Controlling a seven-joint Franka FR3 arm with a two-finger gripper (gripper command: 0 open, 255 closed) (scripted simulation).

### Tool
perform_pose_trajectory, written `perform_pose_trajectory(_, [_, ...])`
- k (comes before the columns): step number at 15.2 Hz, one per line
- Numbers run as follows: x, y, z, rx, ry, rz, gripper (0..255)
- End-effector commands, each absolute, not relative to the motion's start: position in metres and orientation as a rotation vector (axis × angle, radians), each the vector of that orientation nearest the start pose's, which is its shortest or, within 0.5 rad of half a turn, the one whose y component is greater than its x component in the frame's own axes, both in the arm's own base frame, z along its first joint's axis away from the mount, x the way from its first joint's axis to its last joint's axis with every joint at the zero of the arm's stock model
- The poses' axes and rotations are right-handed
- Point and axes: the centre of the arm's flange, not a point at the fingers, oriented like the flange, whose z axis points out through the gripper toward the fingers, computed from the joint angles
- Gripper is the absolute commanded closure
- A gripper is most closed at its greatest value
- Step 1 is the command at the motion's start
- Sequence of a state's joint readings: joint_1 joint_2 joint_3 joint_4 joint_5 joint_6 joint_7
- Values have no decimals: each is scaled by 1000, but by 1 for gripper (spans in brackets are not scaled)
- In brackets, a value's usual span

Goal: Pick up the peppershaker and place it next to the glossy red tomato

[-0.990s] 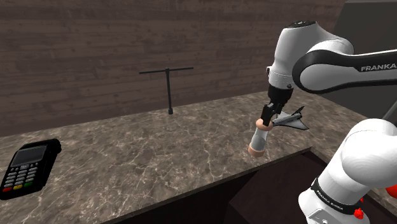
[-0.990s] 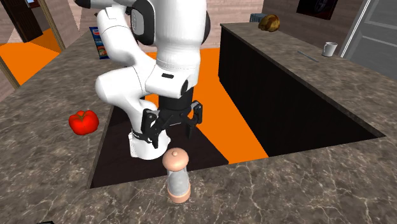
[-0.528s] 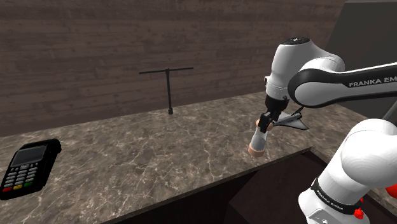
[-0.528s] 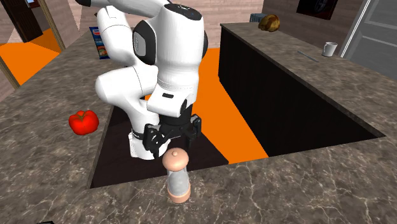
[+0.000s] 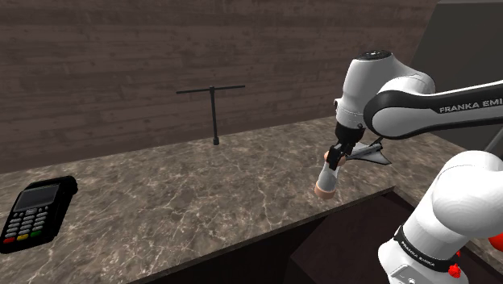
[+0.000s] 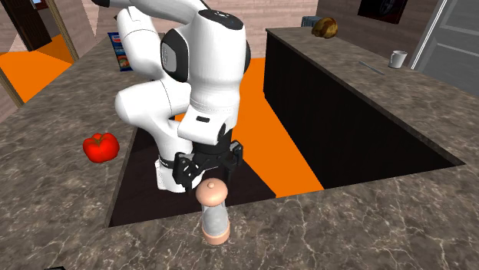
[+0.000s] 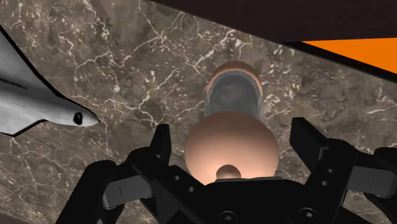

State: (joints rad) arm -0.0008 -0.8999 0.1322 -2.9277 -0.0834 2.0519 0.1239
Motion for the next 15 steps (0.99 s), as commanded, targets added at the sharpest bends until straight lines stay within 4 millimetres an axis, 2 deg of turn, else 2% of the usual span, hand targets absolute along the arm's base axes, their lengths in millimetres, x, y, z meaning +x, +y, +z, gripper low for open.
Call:
perform_pose_trajectory(1, [275,24,393,-3316,5,-60,255])
perform_pose_trajectory(10, [275,24,393,-3316,5,-60,255])
perform_pose_trajectory(15, [275,24,419,-3316,5,-60,255])
